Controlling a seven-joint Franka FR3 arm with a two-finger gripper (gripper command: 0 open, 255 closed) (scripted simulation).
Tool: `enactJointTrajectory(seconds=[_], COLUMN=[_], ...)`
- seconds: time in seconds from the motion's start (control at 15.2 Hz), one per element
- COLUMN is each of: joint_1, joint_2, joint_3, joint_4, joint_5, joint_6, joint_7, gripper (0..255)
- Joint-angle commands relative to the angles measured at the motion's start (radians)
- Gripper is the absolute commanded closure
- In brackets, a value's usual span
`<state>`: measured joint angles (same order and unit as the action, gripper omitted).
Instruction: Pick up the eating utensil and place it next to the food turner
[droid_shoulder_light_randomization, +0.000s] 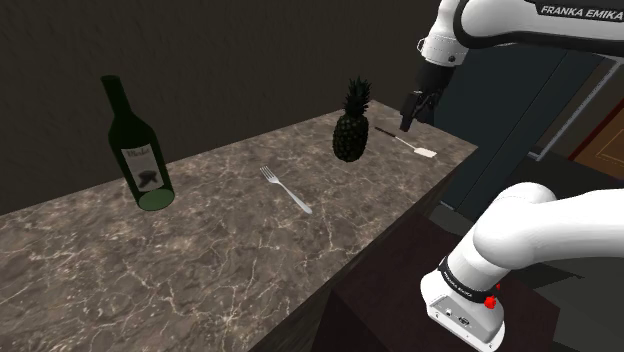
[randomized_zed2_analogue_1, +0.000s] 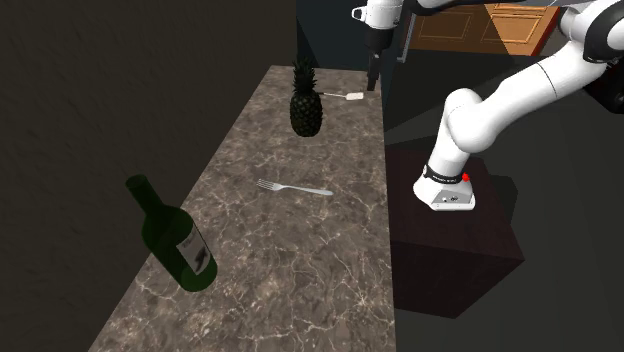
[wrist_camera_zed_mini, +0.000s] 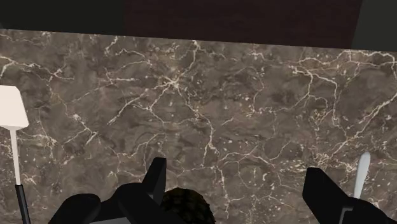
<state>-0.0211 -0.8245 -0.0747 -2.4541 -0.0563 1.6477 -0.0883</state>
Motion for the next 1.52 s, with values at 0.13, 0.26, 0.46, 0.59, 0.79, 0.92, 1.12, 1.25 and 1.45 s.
enactJointTrajectory(seconds=[0.13,0.26,0.46,0.59,0.79,0.92,1.12,1.25,1.45], joint_1=[0.015,0.030,0.050,0.063,0.079,0.088,0.100,0.106,0.116], joint_2=[0.041,0.088,0.167,0.224,0.317,0.383,0.485,0.556,0.664], joint_3=[0.028,0.055,0.096,0.122,0.161,0.186,0.222,0.245,0.276], joint_4=[-0.011,-0.017,-0.015,-0.007,0.016,0.037,0.079,0.114,0.175], joint_5=[0.022,0.042,0.068,0.082,0.099,0.105,0.107,0.103,0.088], joint_6=[0.053,0.106,0.185,0.236,0.309,0.355,0.418,0.456,0.504], joint_7=[0.033,0.065,0.112,0.143,0.188,0.219,0.265,0.298,0.349], gripper=[0,0,0,0,0,0,0,0,0])
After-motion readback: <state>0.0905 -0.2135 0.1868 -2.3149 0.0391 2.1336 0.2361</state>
